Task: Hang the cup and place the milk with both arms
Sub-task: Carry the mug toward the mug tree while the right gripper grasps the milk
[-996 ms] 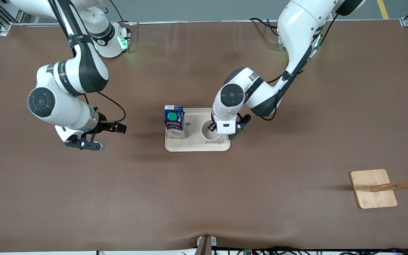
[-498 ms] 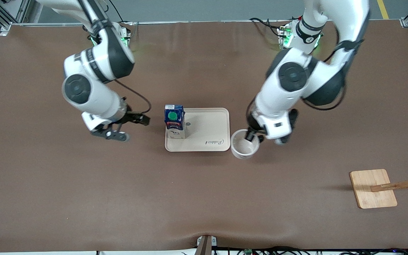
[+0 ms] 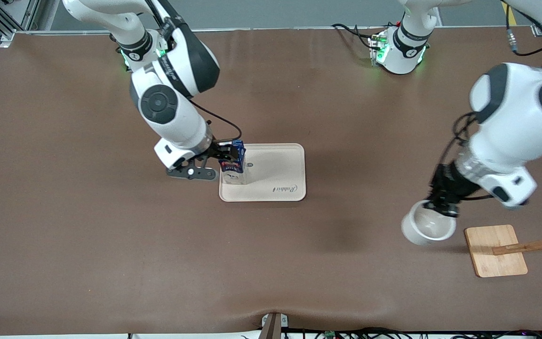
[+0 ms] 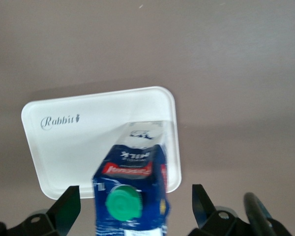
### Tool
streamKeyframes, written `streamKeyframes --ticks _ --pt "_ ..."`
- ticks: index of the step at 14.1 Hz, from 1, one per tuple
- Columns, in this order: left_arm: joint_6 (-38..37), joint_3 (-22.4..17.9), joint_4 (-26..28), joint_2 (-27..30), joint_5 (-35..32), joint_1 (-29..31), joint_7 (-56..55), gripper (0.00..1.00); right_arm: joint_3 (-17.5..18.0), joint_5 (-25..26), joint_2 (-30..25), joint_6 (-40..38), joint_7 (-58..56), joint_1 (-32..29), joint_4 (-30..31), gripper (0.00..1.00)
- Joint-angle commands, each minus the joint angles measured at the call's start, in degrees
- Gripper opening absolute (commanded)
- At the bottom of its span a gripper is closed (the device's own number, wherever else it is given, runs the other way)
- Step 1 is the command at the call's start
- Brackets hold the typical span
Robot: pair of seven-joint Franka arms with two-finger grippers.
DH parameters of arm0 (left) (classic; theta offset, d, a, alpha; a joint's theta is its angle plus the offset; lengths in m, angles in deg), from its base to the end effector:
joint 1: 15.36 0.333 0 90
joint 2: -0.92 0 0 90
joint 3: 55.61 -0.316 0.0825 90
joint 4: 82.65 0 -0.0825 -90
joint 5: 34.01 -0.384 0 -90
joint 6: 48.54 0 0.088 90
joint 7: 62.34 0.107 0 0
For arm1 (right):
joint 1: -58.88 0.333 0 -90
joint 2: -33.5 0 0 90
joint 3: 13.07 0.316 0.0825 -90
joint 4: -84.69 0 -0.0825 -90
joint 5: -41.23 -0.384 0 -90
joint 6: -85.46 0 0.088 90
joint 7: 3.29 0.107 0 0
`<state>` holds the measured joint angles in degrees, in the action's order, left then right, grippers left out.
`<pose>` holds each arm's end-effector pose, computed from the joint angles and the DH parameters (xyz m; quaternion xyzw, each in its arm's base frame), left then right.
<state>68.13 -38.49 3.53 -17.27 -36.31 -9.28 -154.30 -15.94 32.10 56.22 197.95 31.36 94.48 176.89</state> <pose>0.6685 -0.1014 0.5143 0.7522 0.6485 0.0506 0.1055 0.5516 0.3713 0.3958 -0.9967 0.0470 0.0523 0.0411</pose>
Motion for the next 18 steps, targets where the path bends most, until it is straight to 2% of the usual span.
streamKeyframes --ticks 1,2,7,9,12,13,14,15,16,17,18 --pt "-1.4 0.6 -4.1 -1.1 3.2 2.3 0.2 0.0 -0.7 1.2 4.0 -0.4 0.0 2.7 -2.9 1.0" --pt "-1.4 0.6 -4.4 -1.3 4.9 3.3 0.5 0.0 -0.7 2.5 4.2 -0.5 0.1 2.9 -2.9 1.0" --pt "-1.3 0.8 -5.2 -1.4 5.7 9.6 0.7 0.0 -0.7 2.9 4.2 -1.5 -0.7 3.2 -2.3 1.0" --pt "-1.3 0.7 -8.6 -2.6 10.6 12.2 0.6 0.0 -0.7 4.3 4.2 -3.0 -0.5 3.2 -2.2 1.0" --pt "-1.0 0.6 -10.0 -3.0 12.5 15.1 0.5 0.0 -0.7 5.4 4.2 -3.4 0.1 3.4 -1.4 1.0" --pt "-1.0 0.6 -10.2 -3.0 13.9 15.6 0.7 0.0 -0.7 5.3 4.2 -3.4 0.2 3.4 -1.4 0.91" --pt "-1.0 0.6 -10.2 -3.0 14.3 16.2 1.0 0.0 -0.7 5.2 4.3 -3.3 0.6 3.5 -1.4 0.71" --pt "-1.0 0.6 -10.1 -3.0 14.4 16.9 1.6 0.0 -0.6 5.0 4.3 -3.4 1.9 3.4 -1.5 0.57" --pt "-1.0 0.6 -10.1 -3.0 14.9 17.2 1.9 0.0 -0.6 4.7 4.2 -3.5 2.5 3.4 -1.6 0.26" --pt "-1.0 0.6 -10.1 -3.1 15.5 17.6 2.2 0.0 -0.6 4.4 4.2 -3.4 3.7 3.3 -1.8 0.05" --pt "-1.0 0.5 -10.1 -3.3 17.3 17.9 2.7 0.0 -0.6 4.2 4.2 -3.4 4.0 3.3 -2.1 0.0"
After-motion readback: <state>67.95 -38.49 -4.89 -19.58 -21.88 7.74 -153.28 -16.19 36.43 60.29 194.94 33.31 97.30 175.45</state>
